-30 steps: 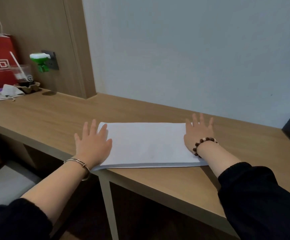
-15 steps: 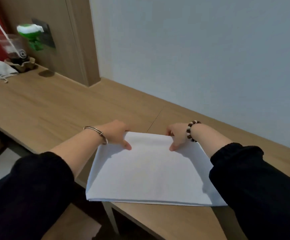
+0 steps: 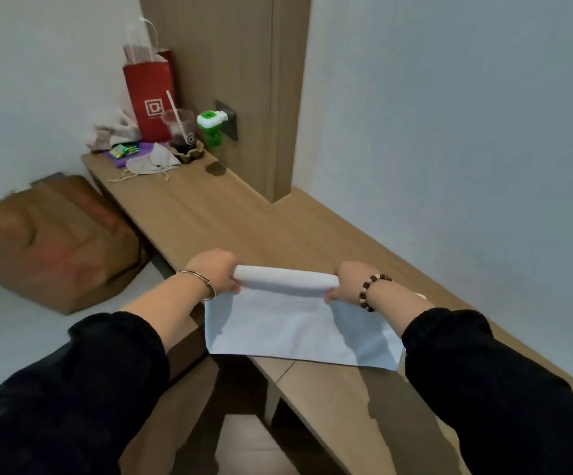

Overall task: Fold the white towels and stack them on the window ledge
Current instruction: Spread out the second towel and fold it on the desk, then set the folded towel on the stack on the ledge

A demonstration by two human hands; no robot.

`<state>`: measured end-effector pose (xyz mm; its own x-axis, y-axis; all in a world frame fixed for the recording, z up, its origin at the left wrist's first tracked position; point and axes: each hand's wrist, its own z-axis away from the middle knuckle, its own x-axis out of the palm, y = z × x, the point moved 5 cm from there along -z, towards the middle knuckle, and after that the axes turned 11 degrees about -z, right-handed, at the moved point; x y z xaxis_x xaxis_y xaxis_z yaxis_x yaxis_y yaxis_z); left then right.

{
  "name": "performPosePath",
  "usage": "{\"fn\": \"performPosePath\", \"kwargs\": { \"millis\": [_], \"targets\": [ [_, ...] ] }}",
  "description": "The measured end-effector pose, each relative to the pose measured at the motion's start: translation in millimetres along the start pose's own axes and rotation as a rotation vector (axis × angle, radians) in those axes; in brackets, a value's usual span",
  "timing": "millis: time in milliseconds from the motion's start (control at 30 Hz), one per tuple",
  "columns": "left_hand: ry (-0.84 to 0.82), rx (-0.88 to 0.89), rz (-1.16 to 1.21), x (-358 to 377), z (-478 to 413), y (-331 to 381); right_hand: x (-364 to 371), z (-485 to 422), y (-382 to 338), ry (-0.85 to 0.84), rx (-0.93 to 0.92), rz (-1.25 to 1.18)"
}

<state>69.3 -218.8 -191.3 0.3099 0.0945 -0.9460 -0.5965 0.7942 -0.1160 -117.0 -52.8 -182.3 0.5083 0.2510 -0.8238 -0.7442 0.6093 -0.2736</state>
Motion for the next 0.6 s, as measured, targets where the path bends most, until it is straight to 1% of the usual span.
{"fn": "performPosePath", "kwargs": {
  "millis": [100,267,433,533,600],
  "targets": [
    [0.005,-0.156,0.009,10,36,-70,-2,-15,-80,0.015,-0.148,0.141],
    [-0.001,-0.468,0.186,57,117,-191,24,-39,-236,0.012,-0.365,0.305],
    [-0.06,-0.714,0.251,114,220,-295,82,-37,-388,-0.019,-0.565,0.419],
    [-0.093,-0.838,0.242,144,283,-341,124,-25,-460,-0.033,-0.668,0.473],
    [-0.085,-0.926,0.265,161,320,-362,150,-16,-500,-0.05,-0.75,0.516]
  ]
}}
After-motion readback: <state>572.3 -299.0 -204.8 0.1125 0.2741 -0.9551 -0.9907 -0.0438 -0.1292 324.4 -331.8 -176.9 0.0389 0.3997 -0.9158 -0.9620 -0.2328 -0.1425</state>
